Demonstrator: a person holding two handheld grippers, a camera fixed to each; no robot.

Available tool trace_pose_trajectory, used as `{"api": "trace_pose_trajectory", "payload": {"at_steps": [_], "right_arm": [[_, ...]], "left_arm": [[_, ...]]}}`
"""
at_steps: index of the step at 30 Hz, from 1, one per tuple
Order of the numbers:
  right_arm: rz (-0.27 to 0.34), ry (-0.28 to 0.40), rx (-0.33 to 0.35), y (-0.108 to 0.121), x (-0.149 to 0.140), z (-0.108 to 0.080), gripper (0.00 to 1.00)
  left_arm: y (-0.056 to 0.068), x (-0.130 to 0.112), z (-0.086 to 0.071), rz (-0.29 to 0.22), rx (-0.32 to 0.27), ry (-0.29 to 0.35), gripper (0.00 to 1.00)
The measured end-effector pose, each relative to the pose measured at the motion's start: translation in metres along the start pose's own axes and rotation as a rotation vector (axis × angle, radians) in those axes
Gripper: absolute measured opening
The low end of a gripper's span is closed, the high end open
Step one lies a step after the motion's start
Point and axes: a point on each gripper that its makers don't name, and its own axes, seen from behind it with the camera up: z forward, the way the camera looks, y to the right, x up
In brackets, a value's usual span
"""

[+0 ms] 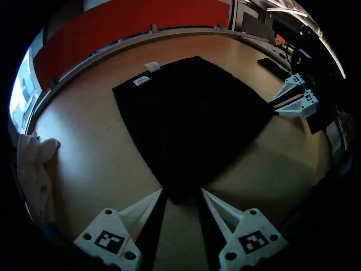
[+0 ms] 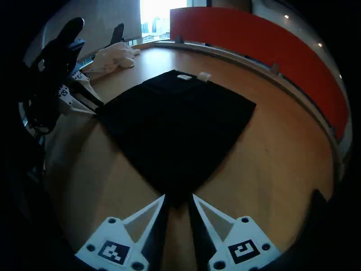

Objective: Fold towel

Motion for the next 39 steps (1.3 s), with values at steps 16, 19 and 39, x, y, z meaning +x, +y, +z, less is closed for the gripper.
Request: {"api": "trace_pose_trajectory", "payload": {"at_steps": [16,19,39], "right_arm": [[0.046,0.005,-0.009,0.002,0.004,-0.007,0.16],[0.048,0.016,-0.012,0.004,0.007,-0.014,0.16],[0.032,0.099,-0.028,0.007,0.044,-0.084,0.16]], "left_arm": [[0.005,0.005,-0.002,-0.044,0.01,-0.008,0.1],[0.008,0.01,-0.007,-0.054,0.005,0.004,0.1],[0.023,0.052,-0.068,-0.096,-0.02,0.062,0.1]]}}
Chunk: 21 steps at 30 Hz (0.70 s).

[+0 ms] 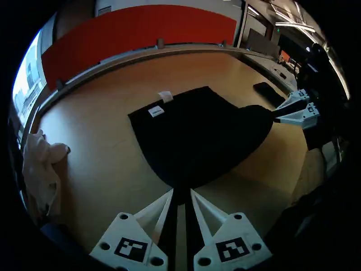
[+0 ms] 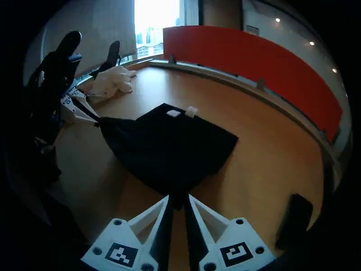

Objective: Fold towel

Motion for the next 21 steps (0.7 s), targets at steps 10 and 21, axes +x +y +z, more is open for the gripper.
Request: {"api": "trace_pose_trajectory", "payload": {"at_steps": [10,21], "right_arm": [[0.0,0.018,0.012,-0.006,0.018,-0.03,0.16],[-0.015,0.015,0.024,-0.013,0.025,-0.051,0.16]], "left_arm": [[0.01,0.009,-0.029,0.005,-0.013,0.006,0.1],[0.019,0.011,-0.048,0.014,-0.039,-0.003,0.1]]}}
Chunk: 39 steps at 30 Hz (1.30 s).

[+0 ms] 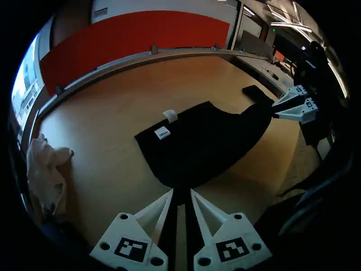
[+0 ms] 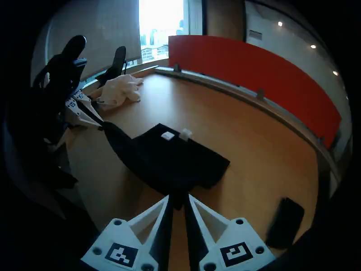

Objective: Fold towel

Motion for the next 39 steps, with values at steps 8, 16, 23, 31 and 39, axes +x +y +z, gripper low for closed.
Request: {"api": "trace_pose_trajectory", "payload": {"at_steps": [8,16,23,31,39], "right_arm": [[-0.002,-0.009,0.005,-0.002,-0.003,0.0,0.16],[-0.011,-0.007,0.002,0.004,0.001,0.003,0.16],[-0.02,-0.006,-0.005,0.019,0.01,0.018,0.16],[-0.032,-0.027,-0.029,0.048,0.017,0.047,0.16],[-0.02,-0.065,-0.04,0.068,0.013,0.075,0.16]], "left_arm": [[0.001,0.0,0.0,0.0,0.0,-0.005,0.1],[-0.004,0.009,0.004,-0.01,0.009,0.004,0.1],[-0.017,0.021,0.021,-0.034,0.027,0.006,0.1],[-0.039,0.04,0.05,-0.03,0.057,0.005,0.1],[-0.053,0.047,0.08,-0.032,0.076,-0.015,0.1]]}}
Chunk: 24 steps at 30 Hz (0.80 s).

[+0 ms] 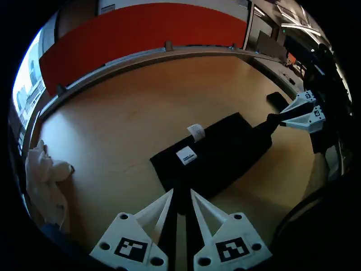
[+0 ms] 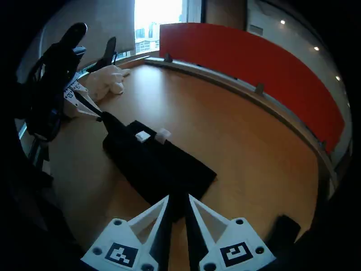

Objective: Fold towel

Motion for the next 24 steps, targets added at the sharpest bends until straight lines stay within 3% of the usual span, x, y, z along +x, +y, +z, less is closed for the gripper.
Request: {"api": "trace_pose_trajectory", "payload": {"at_steps": [8,18,24], "right_arm": [[0.016,-0.034,0.007,0.009,-0.009,0.016,0.16],[0.031,-0.067,0.006,0.018,-0.019,0.043,0.16],[0.045,-0.078,-0.03,0.028,-0.022,0.059,0.21]], "left_arm": [[0.0,-0.009,0.021,0.021,-0.01,-0.036,0.1],[-0.01,-0.007,0.05,0.002,0.014,-0.043,0.11],[-0.018,-0.004,0.065,-0.019,0.042,-0.029,0.23]]}}
